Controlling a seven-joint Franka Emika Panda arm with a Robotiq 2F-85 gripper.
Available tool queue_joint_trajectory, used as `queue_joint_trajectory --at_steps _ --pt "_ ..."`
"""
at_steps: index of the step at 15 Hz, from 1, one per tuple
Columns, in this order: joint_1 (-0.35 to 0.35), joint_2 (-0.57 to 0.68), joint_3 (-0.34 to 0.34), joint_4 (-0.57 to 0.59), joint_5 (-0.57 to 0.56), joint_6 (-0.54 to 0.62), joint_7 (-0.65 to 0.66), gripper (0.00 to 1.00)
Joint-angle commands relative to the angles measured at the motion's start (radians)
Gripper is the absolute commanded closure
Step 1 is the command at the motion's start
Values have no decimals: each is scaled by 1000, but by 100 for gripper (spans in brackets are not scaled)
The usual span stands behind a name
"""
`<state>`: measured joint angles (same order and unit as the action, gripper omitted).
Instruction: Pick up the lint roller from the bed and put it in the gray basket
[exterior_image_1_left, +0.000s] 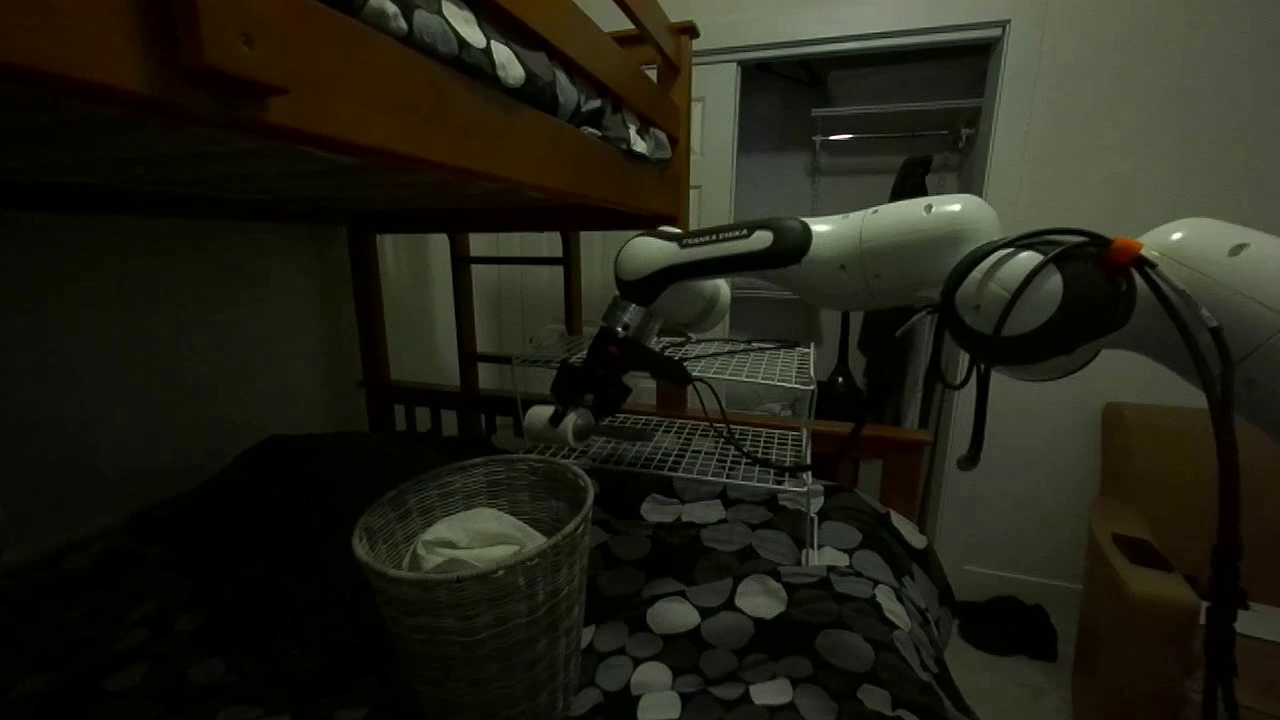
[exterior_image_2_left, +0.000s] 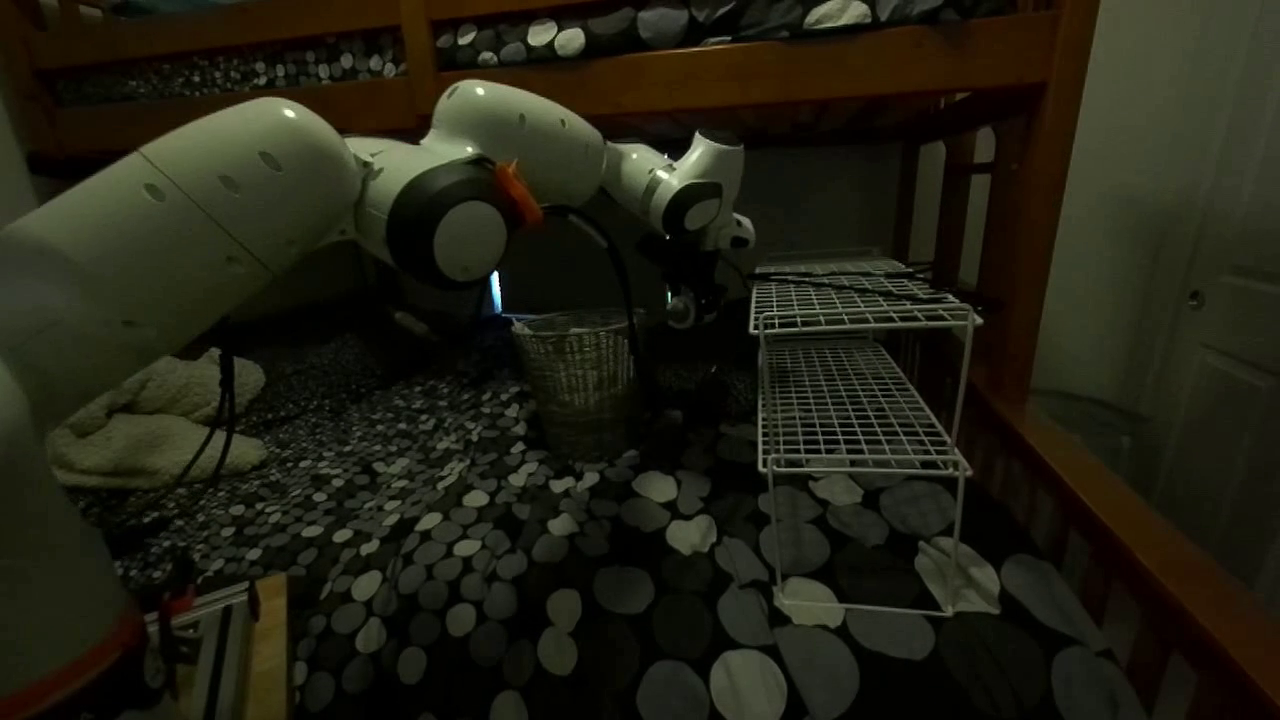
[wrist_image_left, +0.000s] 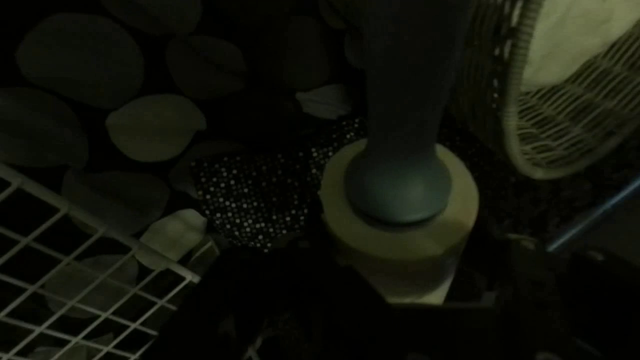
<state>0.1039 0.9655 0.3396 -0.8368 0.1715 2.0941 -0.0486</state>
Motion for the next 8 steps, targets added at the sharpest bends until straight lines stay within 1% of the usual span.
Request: queue_joint_trajectory --at_steps 1,5,7,8 --pt "-135 -157 119 -234 162 16 -92 59" --pt "-263 -262 236 -404 369 -19 -137 59" --pt "-301 -307 281 -495 462 -41 -122 59" --pt "-272 -345 230 -533 561 -49 -117 59"
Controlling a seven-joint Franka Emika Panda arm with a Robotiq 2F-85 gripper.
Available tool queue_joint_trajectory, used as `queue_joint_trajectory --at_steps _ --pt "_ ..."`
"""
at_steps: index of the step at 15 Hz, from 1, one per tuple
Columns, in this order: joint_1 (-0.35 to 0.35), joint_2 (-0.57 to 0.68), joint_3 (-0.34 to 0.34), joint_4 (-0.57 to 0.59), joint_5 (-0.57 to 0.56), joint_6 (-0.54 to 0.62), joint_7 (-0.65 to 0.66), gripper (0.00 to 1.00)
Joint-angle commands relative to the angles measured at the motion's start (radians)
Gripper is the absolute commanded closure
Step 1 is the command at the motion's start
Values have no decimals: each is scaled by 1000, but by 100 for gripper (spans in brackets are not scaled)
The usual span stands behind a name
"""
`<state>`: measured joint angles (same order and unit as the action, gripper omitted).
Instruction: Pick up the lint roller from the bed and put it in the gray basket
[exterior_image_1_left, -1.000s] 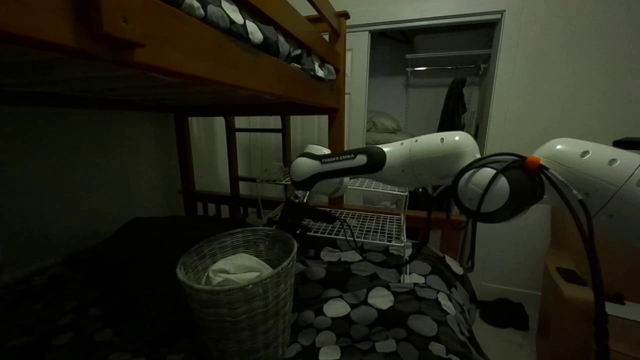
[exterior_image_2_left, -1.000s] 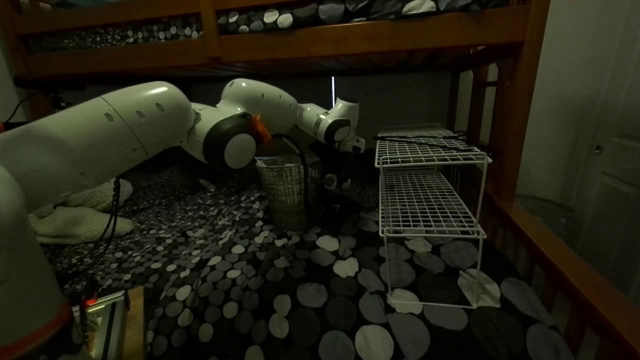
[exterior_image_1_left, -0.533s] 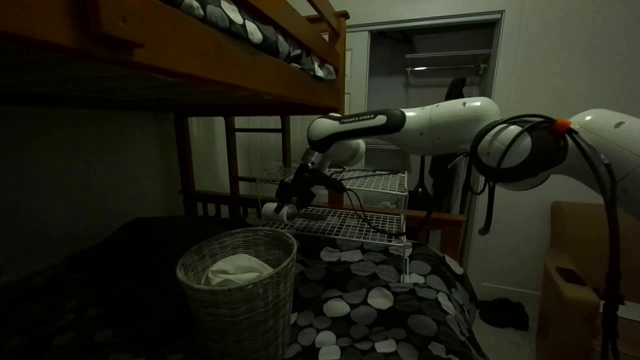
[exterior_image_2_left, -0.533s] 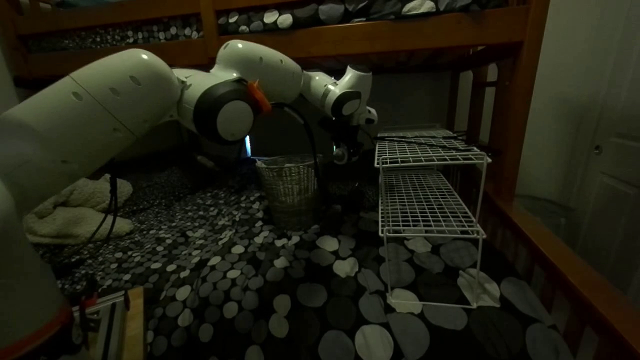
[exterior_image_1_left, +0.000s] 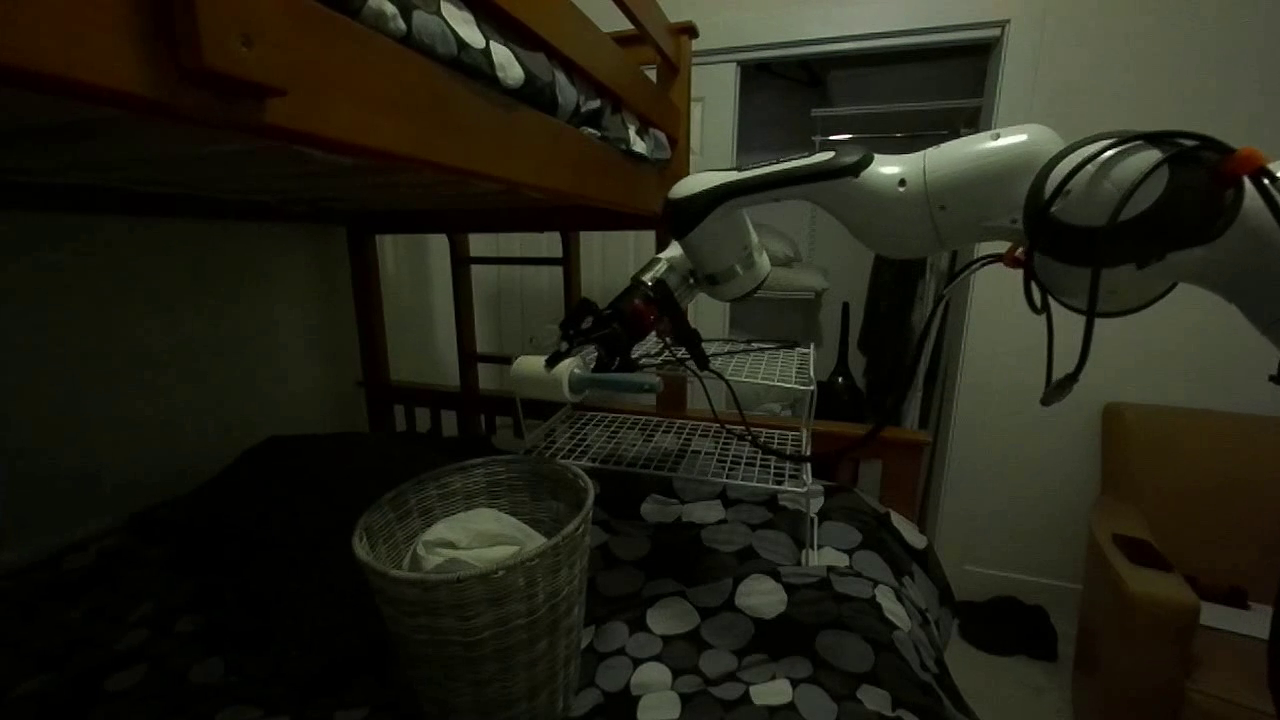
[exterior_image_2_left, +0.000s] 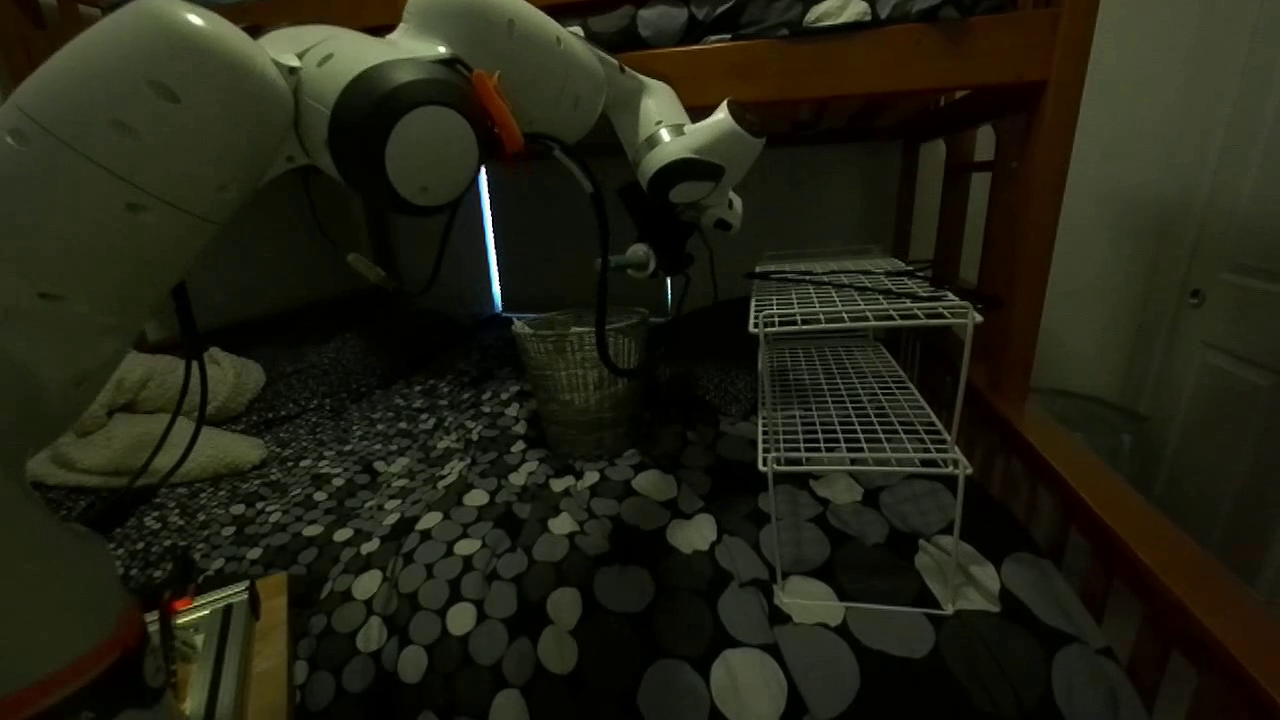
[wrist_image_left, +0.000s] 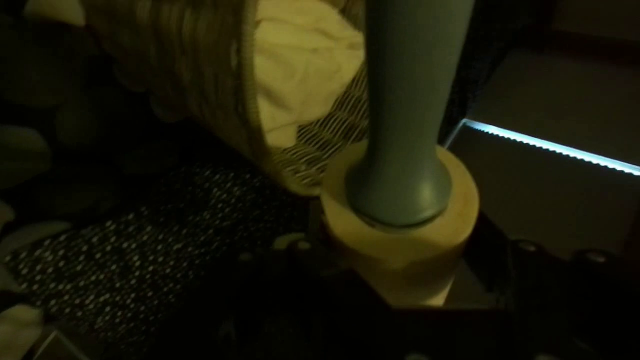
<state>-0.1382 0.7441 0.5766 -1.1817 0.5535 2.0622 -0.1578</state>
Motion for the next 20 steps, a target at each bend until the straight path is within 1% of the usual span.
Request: queue_joint_trajectory --at_steps 1,2,3,5,7,9,10,11,12,13,14,15,17,18,19,20 --pt "-7 -146 -22 -235 245 45 13 59" --pt "20 -176 -45 -281 320 114 19 59" --pt "51 -199 -58 -329 399 203 -3 59" --pt "94 -257 -68 -426 556 358 -49 59" --pt "169 -285 -88 -477 709 524 -102 59" --pt "263 -303 -125 -506 779 693 -139 59" --pt "245 -299 -64 -537 739 782 -129 59" --pt "274 -304 -68 -549 745 851 -130 9" --pt "297 -312 -75 -573 711 896 -93 8" --pt "317 -323 -85 -599 688 940 -68 3" --pt "324 -341 -99 -632 664 946 -40 1" --pt "324 -356 -103 -655 667 964 -28 0" --pt "297 -399 -128 -711 644 900 11 0" --pt "284 -421 -140 -734 639 887 13 0" --pt "263 -442 -152 -754 631 837 13 0" --pt "252 -452 -168 -764 620 814 21 0"
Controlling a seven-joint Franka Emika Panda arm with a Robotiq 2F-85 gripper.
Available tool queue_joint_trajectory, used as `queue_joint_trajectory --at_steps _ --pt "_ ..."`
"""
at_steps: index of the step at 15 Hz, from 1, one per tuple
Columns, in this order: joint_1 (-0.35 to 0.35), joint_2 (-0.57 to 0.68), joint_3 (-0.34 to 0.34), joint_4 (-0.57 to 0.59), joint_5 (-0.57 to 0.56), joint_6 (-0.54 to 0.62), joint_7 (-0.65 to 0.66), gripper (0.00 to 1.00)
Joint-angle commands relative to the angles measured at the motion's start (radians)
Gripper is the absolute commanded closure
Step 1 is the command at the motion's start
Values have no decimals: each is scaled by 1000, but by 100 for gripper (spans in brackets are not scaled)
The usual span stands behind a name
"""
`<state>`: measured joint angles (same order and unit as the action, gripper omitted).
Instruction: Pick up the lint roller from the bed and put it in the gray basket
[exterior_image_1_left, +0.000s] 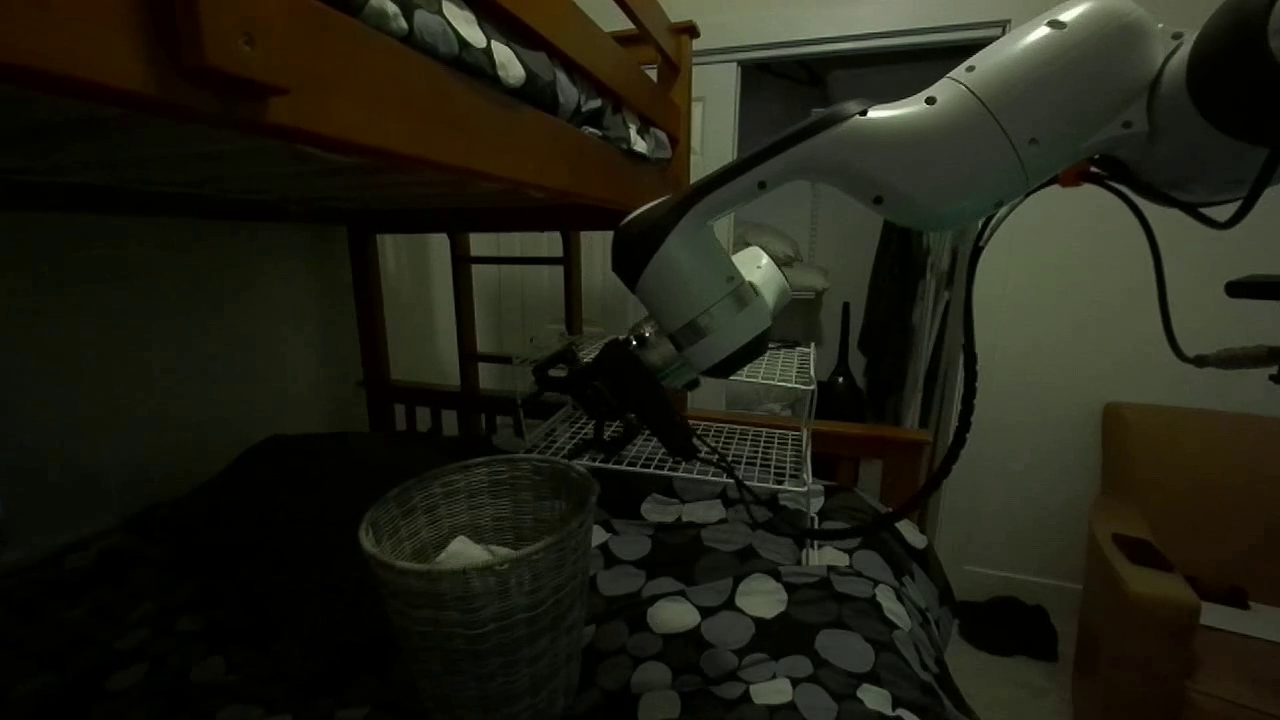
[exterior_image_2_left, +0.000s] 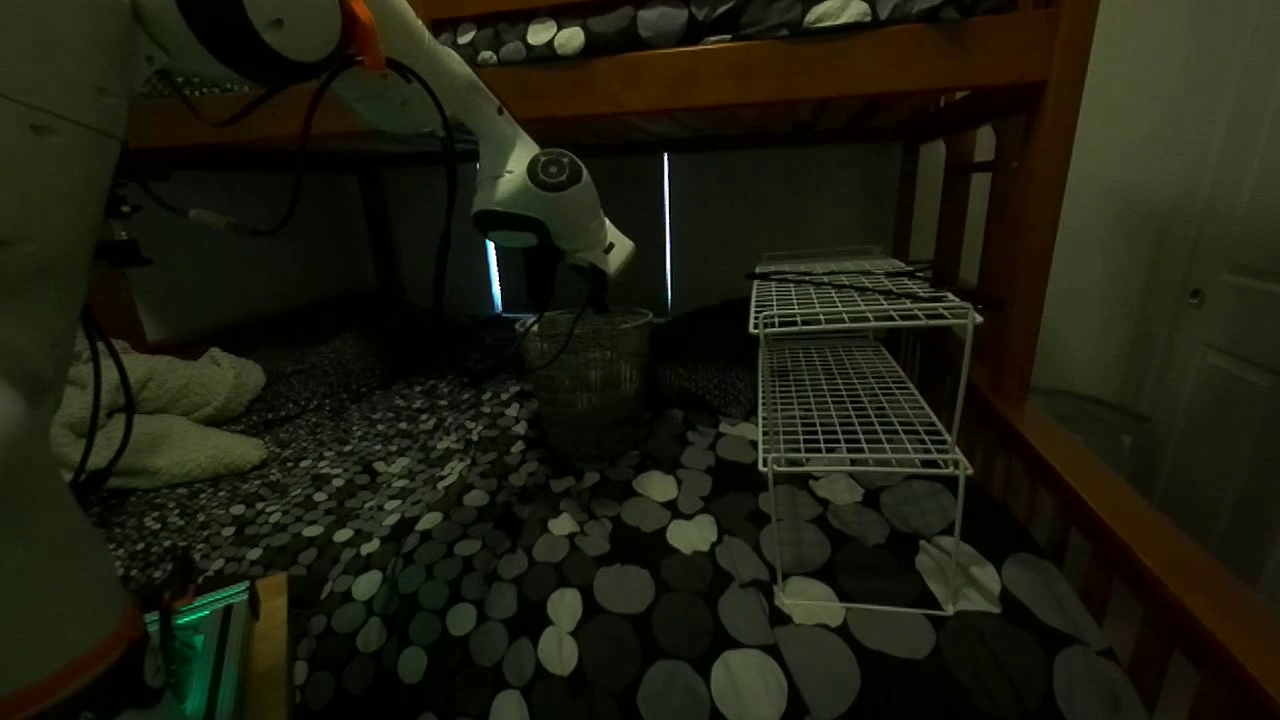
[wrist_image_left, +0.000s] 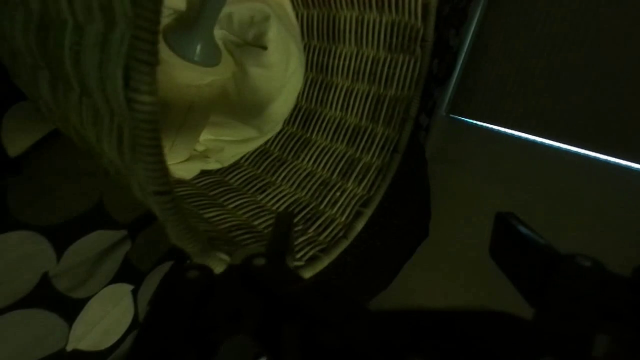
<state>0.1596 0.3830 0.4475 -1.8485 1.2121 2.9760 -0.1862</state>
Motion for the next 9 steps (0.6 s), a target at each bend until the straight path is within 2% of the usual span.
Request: queue_joint_trajectory --at_steps 1,3,6,7,8,9 --pt "-64 -113 -60 -117 -50 -116 40 0" --pt "-88 -168 -145 -200 -185 -142 53 0" --pt "-150 -217 -217 -280 -290 -179 -79 0" --pt "-180 -226 -233 -282 -306 -214 -152 0" --pt "-216 -228 -233 -268 -272 -259 -263 0" --pt "-170 -179 -228 -232 -267 -191 -152 0"
